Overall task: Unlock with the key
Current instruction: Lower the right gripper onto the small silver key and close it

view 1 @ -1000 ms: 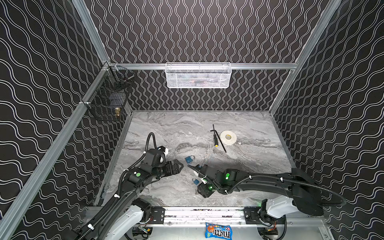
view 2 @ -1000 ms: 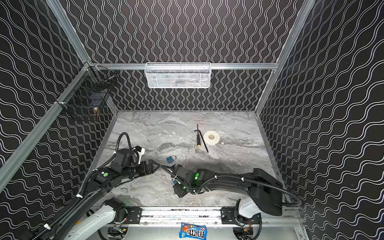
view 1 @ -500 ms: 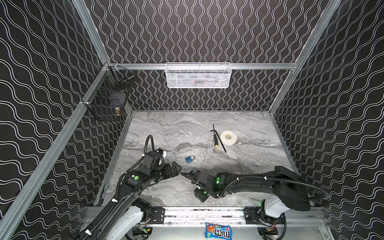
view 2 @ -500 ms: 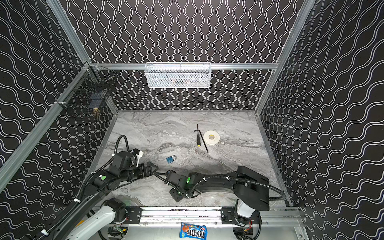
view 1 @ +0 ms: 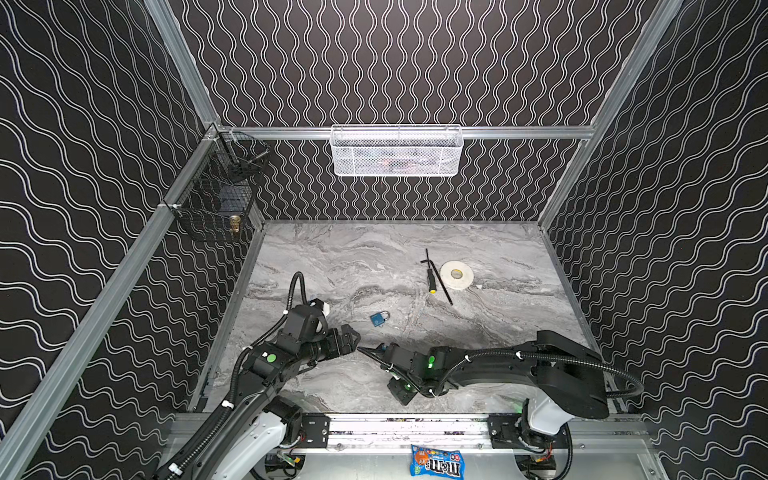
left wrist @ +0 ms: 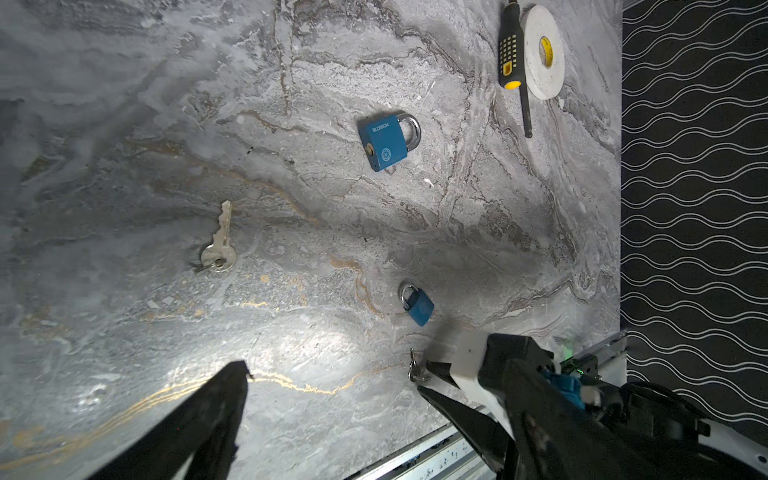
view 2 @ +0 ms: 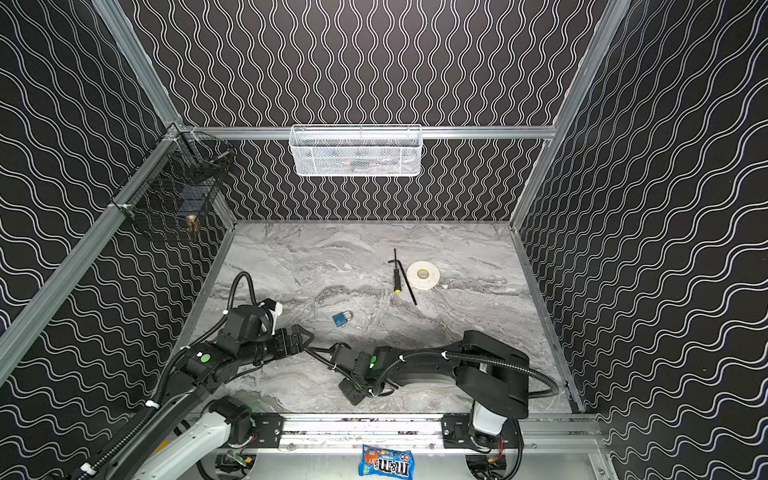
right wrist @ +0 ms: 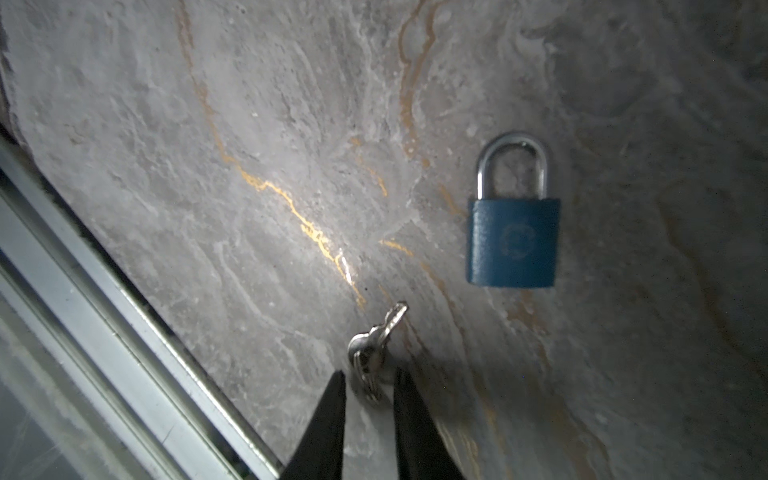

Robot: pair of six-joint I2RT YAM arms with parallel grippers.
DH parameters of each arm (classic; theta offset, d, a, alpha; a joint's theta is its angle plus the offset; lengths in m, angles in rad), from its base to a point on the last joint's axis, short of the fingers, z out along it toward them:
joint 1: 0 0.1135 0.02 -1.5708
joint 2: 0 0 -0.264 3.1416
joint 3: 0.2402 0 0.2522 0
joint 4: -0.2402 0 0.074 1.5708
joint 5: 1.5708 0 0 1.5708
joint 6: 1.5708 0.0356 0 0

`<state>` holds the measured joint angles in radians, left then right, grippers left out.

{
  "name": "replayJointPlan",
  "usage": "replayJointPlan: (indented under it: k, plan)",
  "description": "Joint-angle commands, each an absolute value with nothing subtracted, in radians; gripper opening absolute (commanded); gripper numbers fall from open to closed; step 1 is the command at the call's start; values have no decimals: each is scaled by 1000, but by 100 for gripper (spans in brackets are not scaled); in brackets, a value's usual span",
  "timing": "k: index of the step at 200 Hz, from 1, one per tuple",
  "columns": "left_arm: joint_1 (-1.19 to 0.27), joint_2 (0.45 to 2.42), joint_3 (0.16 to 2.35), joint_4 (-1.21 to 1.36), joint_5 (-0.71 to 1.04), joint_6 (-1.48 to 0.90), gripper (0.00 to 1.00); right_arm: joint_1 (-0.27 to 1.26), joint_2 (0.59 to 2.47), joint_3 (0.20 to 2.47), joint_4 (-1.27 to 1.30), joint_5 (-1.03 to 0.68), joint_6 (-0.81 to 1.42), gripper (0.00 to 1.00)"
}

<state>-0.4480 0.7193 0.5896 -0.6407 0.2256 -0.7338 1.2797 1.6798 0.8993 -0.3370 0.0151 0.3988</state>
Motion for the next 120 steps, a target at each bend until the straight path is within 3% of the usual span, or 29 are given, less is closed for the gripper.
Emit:
replayJointPlan:
  k: [1,120]
  plan:
    - [-448,720,589,-649,215,-747,99,1285,1688,891,-317,3,386,21]
    - [-449,720,596,-594,256,-798,99,1286,1636,864,-275,103,321,0]
